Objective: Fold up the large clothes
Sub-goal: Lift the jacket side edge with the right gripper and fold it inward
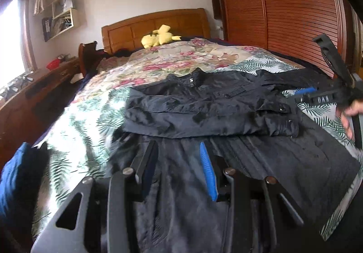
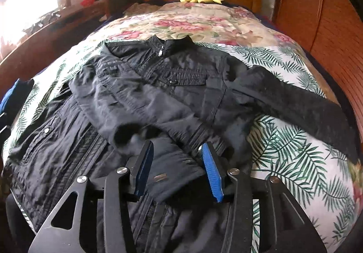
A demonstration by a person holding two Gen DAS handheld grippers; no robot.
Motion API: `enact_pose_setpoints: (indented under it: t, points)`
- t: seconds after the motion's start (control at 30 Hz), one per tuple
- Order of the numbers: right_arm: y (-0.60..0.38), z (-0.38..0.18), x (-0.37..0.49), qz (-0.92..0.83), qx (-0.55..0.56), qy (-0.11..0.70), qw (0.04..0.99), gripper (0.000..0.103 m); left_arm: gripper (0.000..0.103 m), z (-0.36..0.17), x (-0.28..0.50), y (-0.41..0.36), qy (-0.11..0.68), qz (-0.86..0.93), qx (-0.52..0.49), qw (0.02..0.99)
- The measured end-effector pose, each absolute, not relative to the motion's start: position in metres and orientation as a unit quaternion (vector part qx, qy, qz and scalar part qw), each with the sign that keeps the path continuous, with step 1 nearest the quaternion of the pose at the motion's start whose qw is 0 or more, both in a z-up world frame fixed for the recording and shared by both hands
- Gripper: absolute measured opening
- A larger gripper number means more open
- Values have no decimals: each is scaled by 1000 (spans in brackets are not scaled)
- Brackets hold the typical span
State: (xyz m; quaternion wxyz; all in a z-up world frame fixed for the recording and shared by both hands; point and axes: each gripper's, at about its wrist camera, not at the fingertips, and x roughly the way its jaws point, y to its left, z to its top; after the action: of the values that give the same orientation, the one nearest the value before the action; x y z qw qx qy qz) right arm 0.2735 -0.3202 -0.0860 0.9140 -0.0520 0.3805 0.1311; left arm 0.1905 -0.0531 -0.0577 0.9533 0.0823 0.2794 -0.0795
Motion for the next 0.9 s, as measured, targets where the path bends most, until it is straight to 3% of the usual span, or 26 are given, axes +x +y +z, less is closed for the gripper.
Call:
enact_pose_setpoints:
  t: [0.37, 0.5, 0.9]
  points:
    - [-358, -108, 300, 133, -32, 369, 919, 47, 37, -75, 247, -102, 288, -119, 80, 947]
    - [-407, -110, 322, 94, -9, 366, 926, 67, 37, -89, 257, -113, 291, -127, 77, 945]
    - [-546, -122, 376, -10, 124, 380, 916, 68, 37, -118, 260, -131, 309, -147, 95, 935]
